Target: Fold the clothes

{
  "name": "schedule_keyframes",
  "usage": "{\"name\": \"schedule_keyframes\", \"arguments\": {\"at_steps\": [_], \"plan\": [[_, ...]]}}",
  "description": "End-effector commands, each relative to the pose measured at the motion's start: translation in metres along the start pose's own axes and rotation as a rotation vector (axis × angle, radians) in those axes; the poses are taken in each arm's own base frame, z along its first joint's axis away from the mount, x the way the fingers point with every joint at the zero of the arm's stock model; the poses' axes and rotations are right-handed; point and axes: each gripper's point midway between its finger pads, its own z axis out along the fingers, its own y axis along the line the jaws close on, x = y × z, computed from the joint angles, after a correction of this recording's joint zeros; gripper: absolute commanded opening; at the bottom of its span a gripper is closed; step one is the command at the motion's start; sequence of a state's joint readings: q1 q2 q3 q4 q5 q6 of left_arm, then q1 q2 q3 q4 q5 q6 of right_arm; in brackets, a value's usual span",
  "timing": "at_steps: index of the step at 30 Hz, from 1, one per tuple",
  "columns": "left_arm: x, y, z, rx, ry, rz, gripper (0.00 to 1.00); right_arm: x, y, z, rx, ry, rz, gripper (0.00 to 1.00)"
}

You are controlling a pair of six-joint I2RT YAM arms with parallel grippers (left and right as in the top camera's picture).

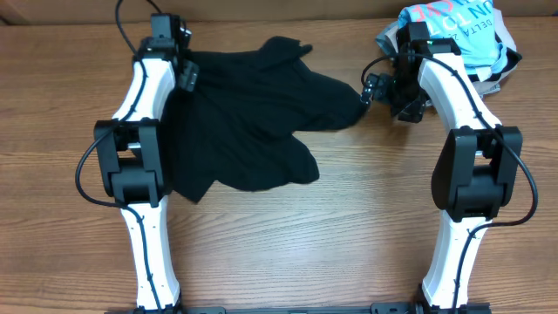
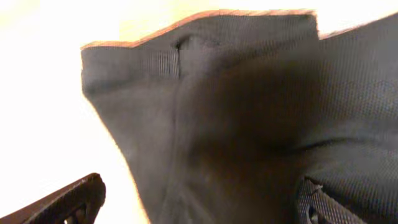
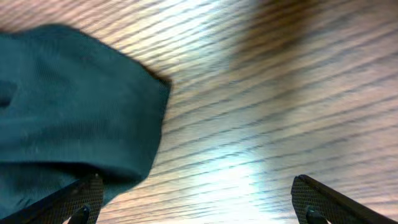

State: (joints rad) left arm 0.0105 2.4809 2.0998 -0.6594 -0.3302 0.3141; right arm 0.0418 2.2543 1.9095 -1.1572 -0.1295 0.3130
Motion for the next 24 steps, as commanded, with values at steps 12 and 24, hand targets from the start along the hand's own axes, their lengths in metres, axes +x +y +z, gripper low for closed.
{"name": "schedule_keyframes", "arguments": {"at_steps": [12, 24], "plan": [[0.011, -0.137, -0.151, 0.531, 0.215, 0.12, 1.0, -0.007, 0.019, -0.027, -0.08, -0.05, -0.036, 1.0], [0.071, -0.169, -0.191, 0.564, 0.48, 0.203, 1.0, 0.002, 0.024, -0.027, -0.118, -0.01, -0.008, 1.0]]}}
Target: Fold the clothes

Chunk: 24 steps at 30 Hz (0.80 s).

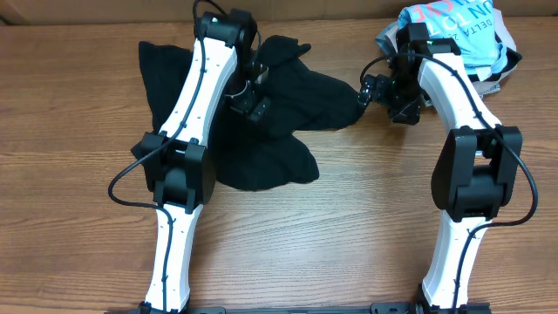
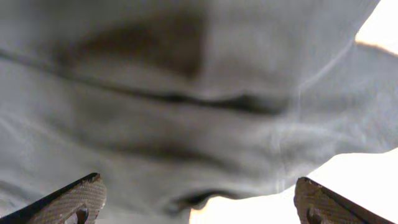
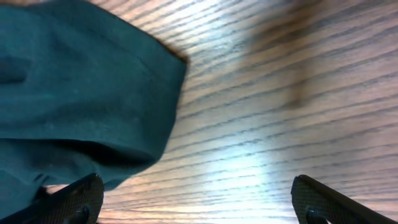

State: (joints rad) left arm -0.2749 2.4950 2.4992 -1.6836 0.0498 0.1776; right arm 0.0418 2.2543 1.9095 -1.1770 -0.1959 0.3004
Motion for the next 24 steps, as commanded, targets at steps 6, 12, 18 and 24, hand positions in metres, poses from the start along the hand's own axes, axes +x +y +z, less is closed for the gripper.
{"name": "schedule_keyframes", "arguments": {"at_steps": [6, 12, 18, 24], "plan": [[0.018, -0.018, 0.012, 0.05, 0.079, -0.05, 1.0, -0.001, 0.016, -0.026, -0.062, -0.032, 0.002, 1.0], [0.053, -0.036, 0.028, 0.033, 0.175, -0.038, 0.94, -0.002, 0.016, -0.026, -0.062, -0.034, 0.001, 1.0], [0.068, -0.04, 0.026, 0.018, 0.054, -0.097, 0.95, -0.006, 0.018, -0.026, -0.07, -0.053, -0.005, 1.0], [0.087, -0.035, 0.043, -0.016, -0.047, -0.184, 0.96, -0.01, 0.02, -0.026, -0.075, -0.067, -0.011, 1.0]]}}
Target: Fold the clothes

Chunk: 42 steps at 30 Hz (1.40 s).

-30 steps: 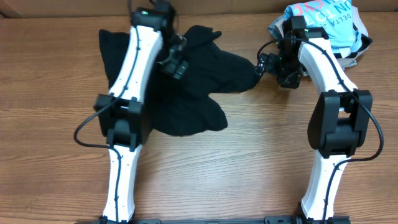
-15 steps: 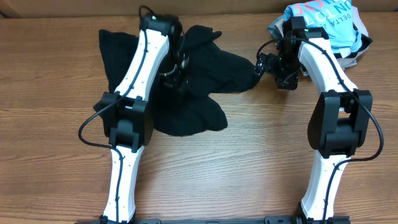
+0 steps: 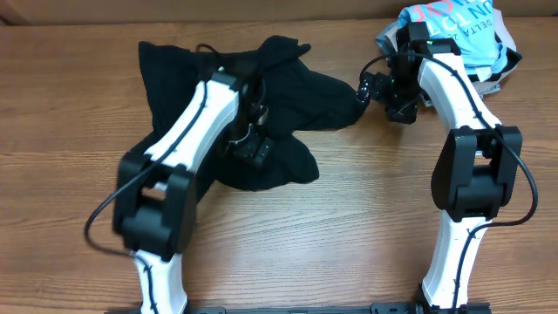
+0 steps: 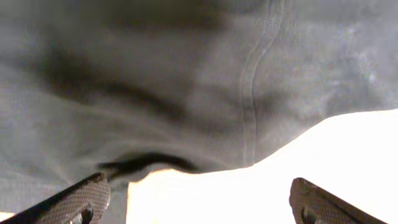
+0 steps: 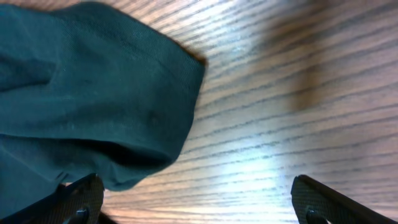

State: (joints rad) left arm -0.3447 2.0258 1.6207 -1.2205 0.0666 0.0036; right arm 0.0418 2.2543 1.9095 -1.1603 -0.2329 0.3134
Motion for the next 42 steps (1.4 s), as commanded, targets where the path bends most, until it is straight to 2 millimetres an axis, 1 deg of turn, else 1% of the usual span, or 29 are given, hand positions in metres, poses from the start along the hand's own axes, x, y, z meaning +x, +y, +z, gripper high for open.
{"name": "schedule_keyframes", "arguments": {"at_steps": [1, 4, 8, 11, 14, 16, 19, 25, 30, 33, 35, 37, 40, 42], "plan": [[0.02, 0.011, 0.012, -0.047, -0.008, -0.102, 0.96, -0.008, 0.013, -0.026, -0.036, -0.066, -0.021, 1.0], [0.025, 0.022, 0.032, -0.083, -0.026, -0.135, 0.98, -0.009, 0.014, -0.026, -0.036, -0.066, -0.021, 1.0], [0.032, 0.036, 0.059, -0.081, -0.035, -0.192, 1.0, -0.008, 0.013, -0.026, -0.035, -0.065, -0.022, 1.0], [0.034, 0.046, 0.065, -0.07, -0.043, -0.227, 1.0, -0.008, 0.013, -0.026, -0.034, -0.063, -0.025, 1.0], [0.035, 0.056, 0.065, -0.069, -0.045, -0.256, 1.0, -0.008, 0.013, -0.026, -0.034, -0.063, -0.025, 1.0], [0.039, 0.068, 0.065, -0.101, -0.036, -0.277, 1.0, -0.008, 0.013, -0.026, -0.035, -0.065, -0.025, 1.0], [0.047, 0.094, 0.062, -0.183, -0.022, -0.33, 1.0, -0.008, 0.013, -0.026, -0.035, -0.065, -0.025, 1.0], [0.064, 0.157, 0.059, -0.301, -0.027, -0.477, 1.0, -0.01, 0.014, -0.026, -0.038, -0.072, -0.027, 1.0], [0.075, 0.209, 0.054, -0.347, -0.072, -0.617, 1.0, -0.01, 0.014, -0.026, -0.038, -0.072, -0.027, 1.0], [0.081, 0.232, 0.053, -0.319, -0.106, -0.701, 1.0, -0.01, 0.014, -0.026, -0.038, -0.072, -0.027, 1.0], [0.08, 0.234, 0.053, -0.241, -0.123, -0.726, 1.0, -0.011, 0.014, -0.026, -0.039, -0.076, -0.028, 1.0], [0.074, 0.226, 0.049, -0.143, -0.132, -0.704, 1.0, -0.012, 0.015, -0.026, -0.041, -0.081, -0.03, 1.0], [0.063, 0.214, 0.033, -0.06, -0.137, -0.636, 1.0, -0.015, 0.016, -0.026, -0.046, -0.092, -0.032, 1.0], [0.055, 0.208, 0.018, -0.039, -0.14, -0.62, 1.0, -0.015, 0.017, -0.026, -0.047, -0.092, -0.032, 0.95]]}}
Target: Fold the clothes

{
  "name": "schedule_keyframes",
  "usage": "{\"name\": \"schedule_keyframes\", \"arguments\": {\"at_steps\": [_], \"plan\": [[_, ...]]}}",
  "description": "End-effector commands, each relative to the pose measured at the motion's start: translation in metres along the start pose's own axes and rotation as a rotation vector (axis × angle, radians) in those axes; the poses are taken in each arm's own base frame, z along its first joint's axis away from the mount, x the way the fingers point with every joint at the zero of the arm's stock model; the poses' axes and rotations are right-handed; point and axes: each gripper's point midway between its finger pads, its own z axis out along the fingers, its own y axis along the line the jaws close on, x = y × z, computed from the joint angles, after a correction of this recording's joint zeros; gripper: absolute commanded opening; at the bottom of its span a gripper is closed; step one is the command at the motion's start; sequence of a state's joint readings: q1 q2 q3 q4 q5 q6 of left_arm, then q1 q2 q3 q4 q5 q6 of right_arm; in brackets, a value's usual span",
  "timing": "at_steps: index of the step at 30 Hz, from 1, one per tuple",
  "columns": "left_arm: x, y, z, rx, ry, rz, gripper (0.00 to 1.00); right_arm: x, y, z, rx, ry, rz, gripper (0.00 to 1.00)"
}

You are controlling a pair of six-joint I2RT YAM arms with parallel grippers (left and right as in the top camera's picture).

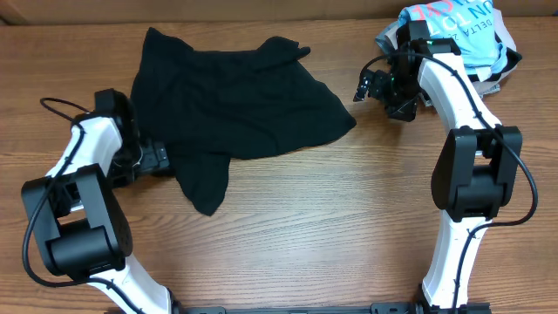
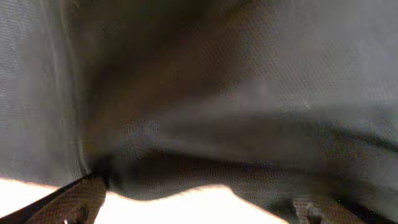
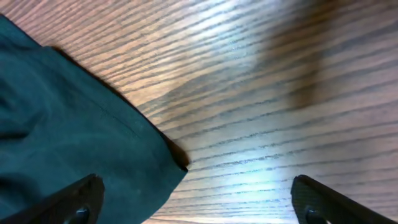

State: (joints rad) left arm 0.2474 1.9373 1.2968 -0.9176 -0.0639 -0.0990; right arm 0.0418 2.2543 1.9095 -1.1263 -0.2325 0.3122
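A black garment (image 1: pixel 240 96) lies spread over the back middle of the wooden table (image 1: pixel 349 227), with one lobe hanging toward the front (image 1: pixel 205 187). My left gripper (image 1: pixel 164 160) is open at the garment's left edge; in the left wrist view the dark cloth (image 2: pixel 217 93) fills the frame above the open gripper (image 2: pixel 199 204). My right gripper (image 1: pixel 364 87) is open just beyond the garment's right corner (image 1: pixel 347 122). That corner (image 3: pixel 74 155) reaches in by the left finger, nothing held.
A pile of other clothes, with a light blue printed shirt (image 1: pixel 458 30) on top, sits at the back right corner behind my right arm. Bare wood (image 3: pixel 280 93) lies under the right gripper.
My left arm was stretched over the garment's middle; now it is at the table's left, gripper at the cloth's left edge. The garment lies wider, its front lobe shifted left. The right gripper barely moved.
The garment began bunched, with my left gripper at its back left edge. Then the left arm reached across to the cloth's centre, then to its front part. Now the cloth is spread out and the left gripper sits at its left. My right gripper stayed open by the right corner.
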Motion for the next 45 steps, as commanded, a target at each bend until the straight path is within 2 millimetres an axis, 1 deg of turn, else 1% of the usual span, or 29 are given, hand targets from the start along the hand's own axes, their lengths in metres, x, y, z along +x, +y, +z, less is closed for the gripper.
{"name": "schedule_keyframes", "arguments": {"at_steps": [1, 3, 6, 8, 10, 11, 12, 14, 17, 19, 22, 24, 26, 28, 33, 37, 39, 41, 43, 44, 45], "plan": [[-0.021, -0.033, -0.032, 0.116, -0.045, 0.071, 1.0, -0.007, 0.014, -0.027, -0.035, -0.06, -0.022, 0.93], [-0.025, -0.046, -0.053, 0.155, -0.07, 0.084, 1.0, -0.004, 0.014, -0.031, -0.032, -0.056, -0.022, 0.89], [-0.025, -0.063, -0.088, 0.184, -0.131, 0.107, 1.0, -0.001, 0.016, -0.044, -0.036, -0.066, -0.028, 0.89], [-0.018, -0.072, -0.108, 0.192, -0.164, 0.134, 1.0, 0.002, 0.019, -0.055, -0.04, -0.073, -0.032, 0.89], [-0.006, -0.081, -0.126, 0.196, -0.182, 0.16, 1.0, 0.007, 0.024, -0.059, -0.041, -0.071, -0.043, 0.89], [0.003, -0.087, -0.135, 0.199, -0.186, 0.177, 1.0, 0.01, 0.028, -0.057, -0.042, -0.065, -0.053, 0.89], [0.006, -0.089, -0.138, 0.2, -0.186, 0.186, 1.0, 0.012, 0.032, -0.056, -0.043, -0.062, -0.063, 0.88], [0.018, -0.095, -0.145, 0.203, -0.18, 0.195, 1.0, 0.018, 0.043, -0.046, -0.033, -0.058, -0.094, 0.86], [0.029, -0.093, -0.143, 0.164, -0.157, 0.165, 1.0, 0.026, 0.051, -0.027, 0.026, -0.066, -0.099, 0.81], [0.035, -0.084, -0.136, 0.105, -0.151, 0.126, 1.0, 0.034, 0.052, -0.011, 0.075, -0.075, -0.078, 0.78], [0.042, -0.068, -0.129, 0.036, -0.164, 0.043, 1.0, 0.049, 0.057, 0.013, 0.1, -0.072, -0.069, 0.74], [0.045, -0.061, -0.128, 0.024, -0.198, 0.001, 1.0, 0.057, 0.06, 0.027, 0.096, -0.069, -0.074, 0.72], [0.046, -0.058, -0.13, 0.033, -0.229, -0.018, 1.0, 0.062, 0.061, 0.04, 0.101, -0.08, -0.081, 0.7], [0.047, -0.056, -0.131, 0.039, -0.249, -0.034, 1.0, 0.064, 0.058, 0.046, 0.114, -0.087, -0.084, 0.67], [0.047, -0.057, -0.131, 0.042, -0.255, -0.037, 1.0, 0.066, 0.047, 0.054, 0.148, -0.093, -0.081, 0.62], [0.044, -0.058, -0.132, 0.049, -0.265, -0.037, 1.0, 0.066, 0.043, 0.062, 0.153, -0.103, -0.082, 0.59], [0.042, -0.059, -0.132, 0.053, -0.275, -0.038, 1.0, 0.065, 0.042, 0.063, 0.154, -0.105, -0.081, 0.55], [0.04, -0.059, -0.133, 0.056, -0.282, -0.039, 1.0, 0.063, 0.039, 0.063, 0.166, -0.117, -0.079, 0.44], [0.039, -0.06, -0.133, 0.057, -0.286, -0.039, 1.0, 0.06, 0.036, 0.062, 0.172, -0.125, -0.074, 0.26], [0.039, -0.06, -0.133, 0.058, -0.288, -0.039, 1.0, 0.059, 0.035, 0.062, 0.173, -0.127, -0.07, 0.14], [0.038, -0.06, -0.133, 0.057, -0.289, -0.039, 1.0, 0.057, 0.033, 0.06, 0.173, -0.129, -0.063, 0.08]]}}
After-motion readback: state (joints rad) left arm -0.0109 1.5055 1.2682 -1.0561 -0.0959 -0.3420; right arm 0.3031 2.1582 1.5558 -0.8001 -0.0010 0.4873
